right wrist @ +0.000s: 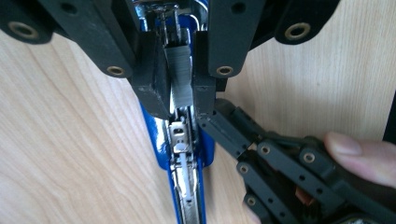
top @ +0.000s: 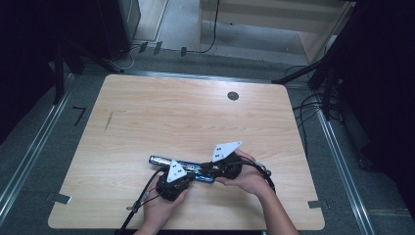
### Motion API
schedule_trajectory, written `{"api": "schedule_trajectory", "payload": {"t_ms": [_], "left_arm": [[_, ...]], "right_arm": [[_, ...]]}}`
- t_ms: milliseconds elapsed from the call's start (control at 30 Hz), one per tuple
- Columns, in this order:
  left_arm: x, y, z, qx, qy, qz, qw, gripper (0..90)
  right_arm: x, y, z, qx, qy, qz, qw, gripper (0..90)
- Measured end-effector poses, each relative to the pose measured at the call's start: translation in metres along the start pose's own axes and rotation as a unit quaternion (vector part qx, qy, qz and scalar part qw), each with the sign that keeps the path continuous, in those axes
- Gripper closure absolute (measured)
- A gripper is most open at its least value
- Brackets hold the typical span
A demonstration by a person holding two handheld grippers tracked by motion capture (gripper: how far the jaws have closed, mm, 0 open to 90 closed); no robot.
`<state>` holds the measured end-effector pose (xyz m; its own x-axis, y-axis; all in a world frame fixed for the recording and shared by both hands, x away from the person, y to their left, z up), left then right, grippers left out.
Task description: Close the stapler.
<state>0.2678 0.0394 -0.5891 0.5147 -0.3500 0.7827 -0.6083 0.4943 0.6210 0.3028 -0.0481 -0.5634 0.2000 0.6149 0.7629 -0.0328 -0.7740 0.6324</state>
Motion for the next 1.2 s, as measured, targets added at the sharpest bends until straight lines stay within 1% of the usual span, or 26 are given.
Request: {"api": "schedule_trajectory", "payload": {"t_ms": [133, 167, 200, 267, 333, 367, 400, 433, 567, 600, 633, 667, 700, 733, 767, 867, 1000, 1167, 1200], "left_arm": [[0.0, 0.0, 0.0, -0.001, 0.001, 0.0, 1.0, 90.0], [0.0001, -0.0001, -0.0001, -0.001, 0.0, 0.0, 1.0, 90.0], [0.0001, -0.0001, 0.0001, -0.001, 0.0, 0.0, 1.0, 90.0], [0.0, 0.0, 0.0001, -0.001, 0.001, 0.0, 1.0, 90.0], [0.0001, -0.0001, 0.0, -0.001, 0.001, 0.001, 1.0, 90.0], [0.0, 0.0, 0.0001, -0.001, 0.001, 0.0, 1.0, 90.0], [0.0, 0.0, 0.0001, -0.001, 0.001, 0.0, 1.0, 90.0], [0.0001, -0.0001, 0.0, -0.001, 0.001, 0.001, 1.0, 90.0], [0.0001, -0.0001, 0.0, -0.001, 0.001, 0.0, 1.0, 90.0], [0.0001, -0.0001, 0.0, -0.001, 0.001, 0.001, 1.0, 90.0], [0.0, 0.0, 0.0, -0.001, 0.001, 0.0, 1.0, 90.0], [0.0001, -0.0001, 0.0, -0.001, 0.001, 0.0, 1.0, 90.0], [0.0001, -0.0001, -0.0001, -0.002, 0.001, 0.001, 1.0, 90.0], [0.0001, -0.0001, 0.0, -0.001, 0.001, 0.0, 1.0, 90.0], [0.0001, -0.0001, 0.0, -0.001, 0.001, 0.001, 1.0, 90.0], [0.0001, -0.0001, 0.0, -0.001, 0.001, 0.0, 1.0, 90.0], [0.0, 0.0, 0.0, -0.001, 0.001, 0.0, 1.0, 90.0], [0.0001, -0.0001, 0.0, -0.001, 0.001, 0.001, 1.0, 90.0], [0.0001, -0.0001, -0.0001, -0.001, 0.001, 0.001, 1.0, 90.0]], "right_arm": [[-0.0012, 0.001, -0.0011, -0.005, 0.013, -0.002, 0.9999, 73.9], [-0.0027, 0.0009, -0.0013, -0.015, 0.029, -0.006, 0.9995, 72.2], [-0.0027, 0.0009, -0.0013, -0.015, 0.029, -0.006, 0.9995, 72.2], [-0.0049, -0.0001, -0.0034, -0.017, 0.036, -0.009, 0.9992, 70.6], [-0.0058, -0.0002, -0.0032, -0.025, 0.042, -0.013, 0.9987, 73.1], [-0.0059, -0.0001, -0.0024, -0.032, 0.046, -0.016, 0.9983, 77.1], [-0.0059, -0.0001, -0.0024, -0.032, 0.046, -0.016, 0.9983, 77.1], [-0.0058, -0.0003, -0.0017, -0.036, 0.048, -0.017, 0.9981, 79.3], [-0.0046, -0.0003, -0.0006, -0.037, 0.053, -0.015, 0.9978, 79.8], [-0.0041, 0.0003, -0.0003, -0.038, 0.052, -0.013, 0.9978, 79.9], [-0.0036, 0.001, -0.0011, -0.035, 0.045, -0.01, 0.9983, 79.9], [-0.0021, 0.0017, -0.0006, -0.034, 0.047, -0.004, 0.9983, 79.8], [0.0003, 0.0042, -0.0006, -0.031, 0.041, 0.004, 0.9987, 79.9], [0.0003, 0.0042, -0.0006, -0.031, 0.041, 0.004, 0.9987, 79.9], [0.0019, 0.0068, 0.0003, -0.032, 0.036, 0.01, 0.9988, 79.9], [0.0029, 0.0085, 0.0017, -0.034, 0.035, 0.014, 0.9987, 79.9], [-0.0006, 0.0076, 0.0036, -0.037, 0.032, 0.005, 0.9988, 79.9], [-0.0016, 0.0057, 0.0046, -0.04, 0.038, -0.004, 0.9985, 79.9], [-0.0017, 0.0057, 0.004, -0.038, 0.036, -0.008, 0.9986, 79.9]]}}
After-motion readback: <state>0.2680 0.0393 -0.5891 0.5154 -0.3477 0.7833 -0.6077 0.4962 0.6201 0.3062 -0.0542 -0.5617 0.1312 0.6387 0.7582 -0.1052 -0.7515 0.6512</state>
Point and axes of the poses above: each handheld gripper's, and its own axes: y roughly backward along the jaws, x roughly out of its top, z roughly to its right, the point moved 9 cm from there along -y, roughly forward along the jaws, and after that the axes turned 5 degrees about x, right-handed, at the moved point
